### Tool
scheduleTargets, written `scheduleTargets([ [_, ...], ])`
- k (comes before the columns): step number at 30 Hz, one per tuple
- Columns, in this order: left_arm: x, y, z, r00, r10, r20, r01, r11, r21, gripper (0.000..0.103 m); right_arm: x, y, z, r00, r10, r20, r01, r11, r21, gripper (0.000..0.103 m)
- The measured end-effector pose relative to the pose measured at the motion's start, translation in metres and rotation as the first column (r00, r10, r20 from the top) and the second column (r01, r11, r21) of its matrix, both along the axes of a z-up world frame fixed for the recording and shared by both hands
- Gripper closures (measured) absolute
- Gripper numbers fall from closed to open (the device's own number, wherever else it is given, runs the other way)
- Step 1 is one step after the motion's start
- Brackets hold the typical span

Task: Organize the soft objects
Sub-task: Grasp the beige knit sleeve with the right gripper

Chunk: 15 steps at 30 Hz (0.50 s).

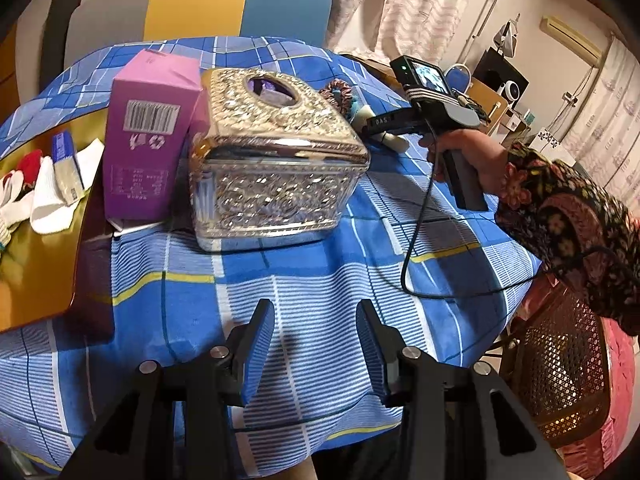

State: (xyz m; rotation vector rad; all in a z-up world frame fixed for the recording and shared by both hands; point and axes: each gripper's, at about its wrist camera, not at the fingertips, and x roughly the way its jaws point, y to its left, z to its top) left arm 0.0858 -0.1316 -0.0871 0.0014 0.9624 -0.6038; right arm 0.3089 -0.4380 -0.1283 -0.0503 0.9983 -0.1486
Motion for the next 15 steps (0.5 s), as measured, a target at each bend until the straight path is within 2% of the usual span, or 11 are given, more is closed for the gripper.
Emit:
scheduleTargets([
  [4, 0.004, -0.015, 0.012, 0.999, -0.030, 0.031, 0.030, 1.000, -0.006, 0.060, -0.025, -0.012, 0.006, 1.000, -0.012, 0.003, 0.012, 0.997, 0.075, 0.060],
  [7, 0.012, -0.031, 0.027, 0.998, -0.050, 0.047, 0.051, 0.998, -0.027, 0.060, -0.055, -0.024, 0.015, 0.999, -0.030, 0.025, 0.025, 0.985, 0.171, 0.061],
  [10, 0.025, -0.052, 0.044, 0.995, -0.063, 0.071, 0.065, 0.997, -0.033, 0.060, -0.087, -0.037, 0.018, 0.998, -0.068, 0.017, 0.061, 0.955, 0.289, 0.061],
  [12, 0.035, -0.065, 0.056, 0.995, -0.065, 0.082, 0.068, 0.997, -0.028, 0.060, -0.110, -0.047, 0.019, 0.996, -0.081, 0.027, 0.065, 0.922, 0.381, 0.061],
  [15, 0.061, -0.088, 0.070, 0.996, -0.049, 0.068, 0.052, 0.998, -0.031, 0.058, -0.133, -0.055, 0.017, 0.995, -0.089, 0.048, 0.056, 0.884, 0.465, 0.061],
])
